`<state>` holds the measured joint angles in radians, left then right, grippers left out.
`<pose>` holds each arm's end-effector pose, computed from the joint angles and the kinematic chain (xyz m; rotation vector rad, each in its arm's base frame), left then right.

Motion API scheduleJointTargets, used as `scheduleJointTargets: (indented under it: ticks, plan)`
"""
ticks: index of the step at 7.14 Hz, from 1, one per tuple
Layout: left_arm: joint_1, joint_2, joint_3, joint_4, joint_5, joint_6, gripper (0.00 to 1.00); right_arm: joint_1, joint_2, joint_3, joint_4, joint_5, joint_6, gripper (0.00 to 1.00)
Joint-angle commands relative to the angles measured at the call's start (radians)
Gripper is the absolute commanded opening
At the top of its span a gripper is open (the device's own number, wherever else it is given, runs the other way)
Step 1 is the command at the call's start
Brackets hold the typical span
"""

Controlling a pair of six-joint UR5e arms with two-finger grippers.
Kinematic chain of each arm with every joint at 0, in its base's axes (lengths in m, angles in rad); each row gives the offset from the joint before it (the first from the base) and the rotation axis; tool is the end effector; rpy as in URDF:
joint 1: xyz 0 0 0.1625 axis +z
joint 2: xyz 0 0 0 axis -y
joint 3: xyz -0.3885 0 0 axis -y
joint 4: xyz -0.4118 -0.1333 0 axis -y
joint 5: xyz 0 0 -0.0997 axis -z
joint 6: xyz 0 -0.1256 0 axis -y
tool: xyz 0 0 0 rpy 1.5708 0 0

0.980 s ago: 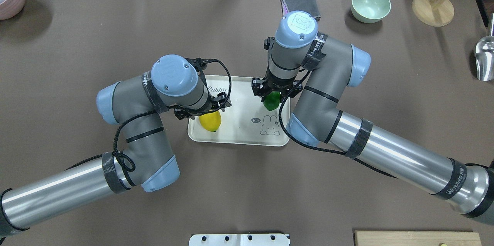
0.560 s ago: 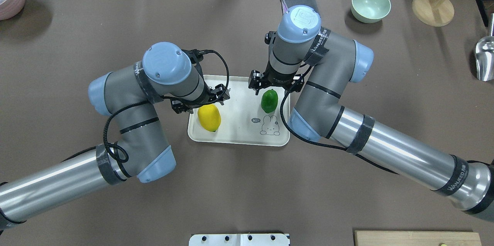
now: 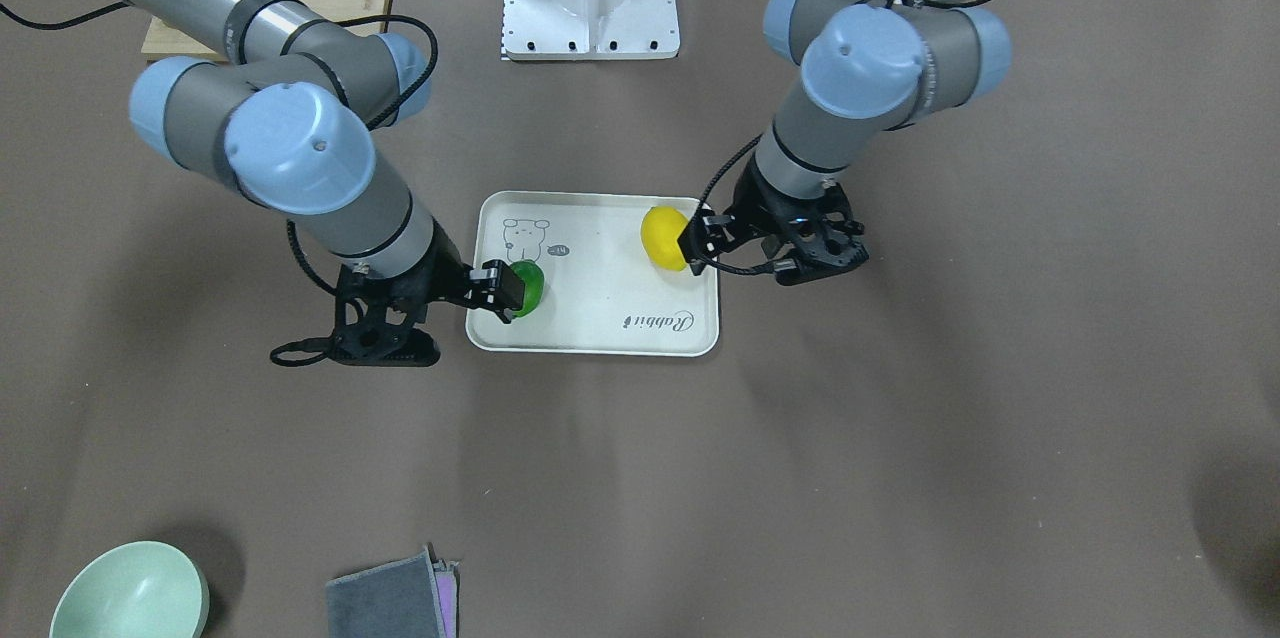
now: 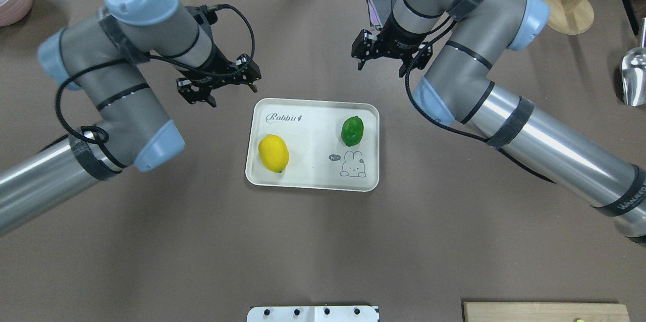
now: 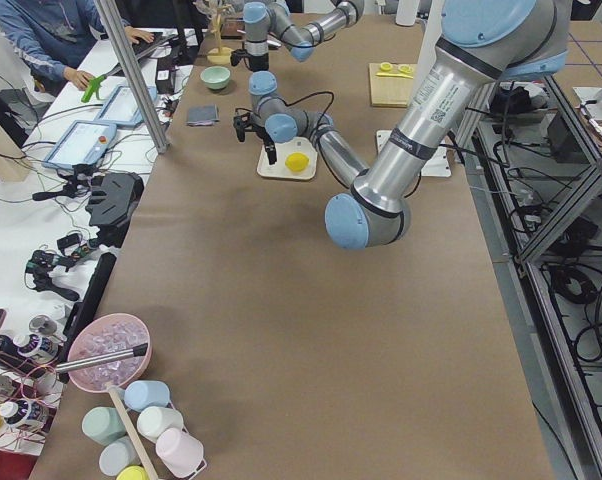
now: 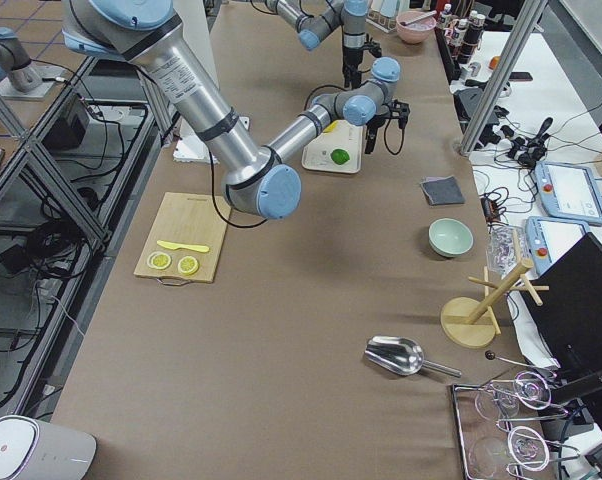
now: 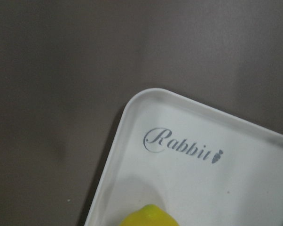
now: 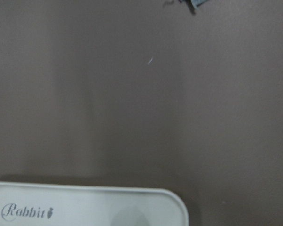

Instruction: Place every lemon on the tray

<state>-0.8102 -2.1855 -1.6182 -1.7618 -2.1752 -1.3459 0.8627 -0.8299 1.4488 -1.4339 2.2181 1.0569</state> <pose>0.4324 -0.5442 0.2196 -0.0838 0.9991 -0.2781 -0.4369 -0.5987 0.2148 -0.0126 -0.9516 0.0776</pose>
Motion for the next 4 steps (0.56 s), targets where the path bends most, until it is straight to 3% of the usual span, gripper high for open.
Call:
scheduleJointTargets:
  ticks: [1, 4]
  plan:
    - [-0.145, 0.112, -0.019, -0.001, -0.096, 0.17, 0.98, 0.123, -0.09, 0.021, 0.0, 0.041, -0.229, 1.0]
    - [-0.354, 0.287, -0.005, -0.005, -0.158, 0.544, 0.98, 0.225, -0.269, 0.091, 0.004, 0.049, -0.447, 1.0]
